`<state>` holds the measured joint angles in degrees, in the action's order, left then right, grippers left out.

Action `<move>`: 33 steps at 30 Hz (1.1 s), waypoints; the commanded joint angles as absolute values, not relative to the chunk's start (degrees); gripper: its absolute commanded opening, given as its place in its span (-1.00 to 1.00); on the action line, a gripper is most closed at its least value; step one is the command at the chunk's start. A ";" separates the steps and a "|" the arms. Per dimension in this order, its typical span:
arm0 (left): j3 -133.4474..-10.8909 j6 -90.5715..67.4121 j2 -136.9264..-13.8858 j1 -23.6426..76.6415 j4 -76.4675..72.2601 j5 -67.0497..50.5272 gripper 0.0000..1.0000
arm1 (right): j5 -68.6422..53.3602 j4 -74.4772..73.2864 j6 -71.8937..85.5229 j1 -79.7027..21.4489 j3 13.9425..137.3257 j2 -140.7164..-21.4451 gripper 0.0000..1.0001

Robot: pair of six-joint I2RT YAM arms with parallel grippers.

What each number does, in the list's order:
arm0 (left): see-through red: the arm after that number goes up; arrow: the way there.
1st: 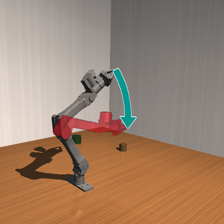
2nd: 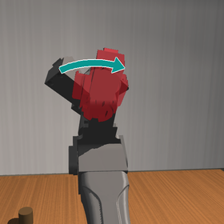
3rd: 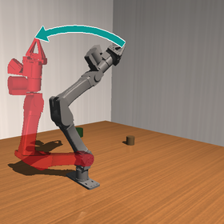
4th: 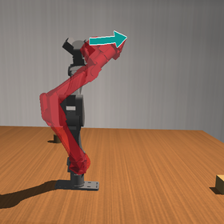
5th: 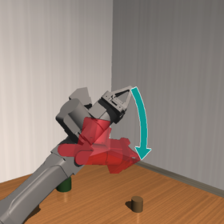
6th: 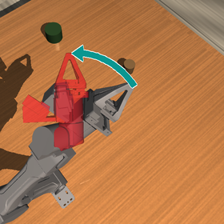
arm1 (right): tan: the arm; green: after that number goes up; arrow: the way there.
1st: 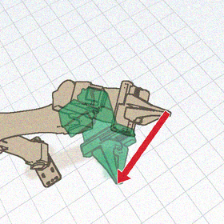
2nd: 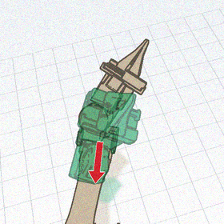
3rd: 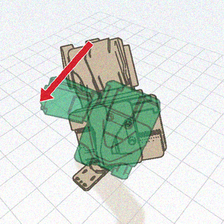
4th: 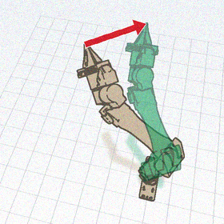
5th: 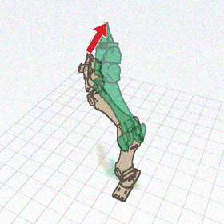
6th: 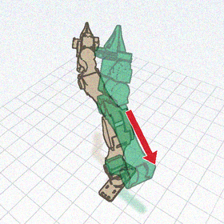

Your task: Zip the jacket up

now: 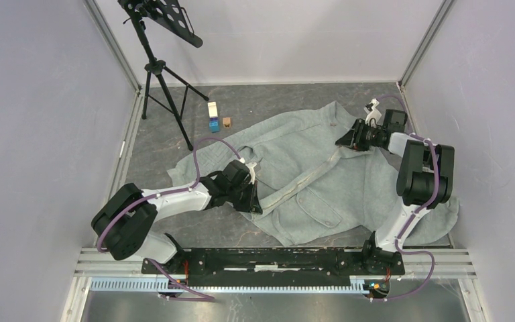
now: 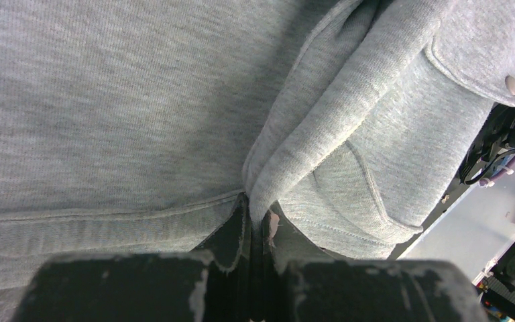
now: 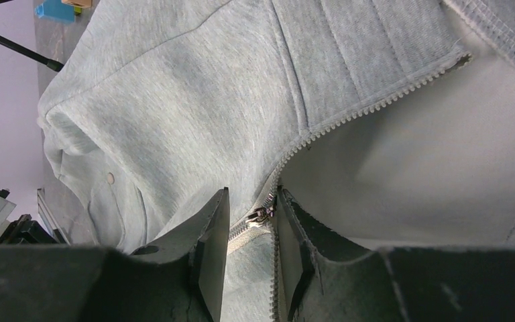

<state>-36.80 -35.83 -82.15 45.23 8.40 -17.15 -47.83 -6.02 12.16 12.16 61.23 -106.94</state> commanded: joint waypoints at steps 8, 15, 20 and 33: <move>-36.89 -34.24 -82.12 45.26 8.43 -19.88 -0.96 | -47.96 -6.44 10.38 12.39 60.70 -106.23 -0.59; -36.74 -34.32 -82.40 45.24 8.47 -19.41 -0.95 | -43.73 -7.38 10.73 12.59 63.13 -105.71 -1.00; -36.62 -34.73 -82.37 45.26 10.67 -16.48 -0.95 | -38.16 -5.31 13.43 13.85 65.15 -105.08 -1.00; -32.38 -33.52 -75.99 45.26 12.37 -10.86 -0.95 | -28.28 7.01 19.42 15.55 64.30 -100.88 -1.00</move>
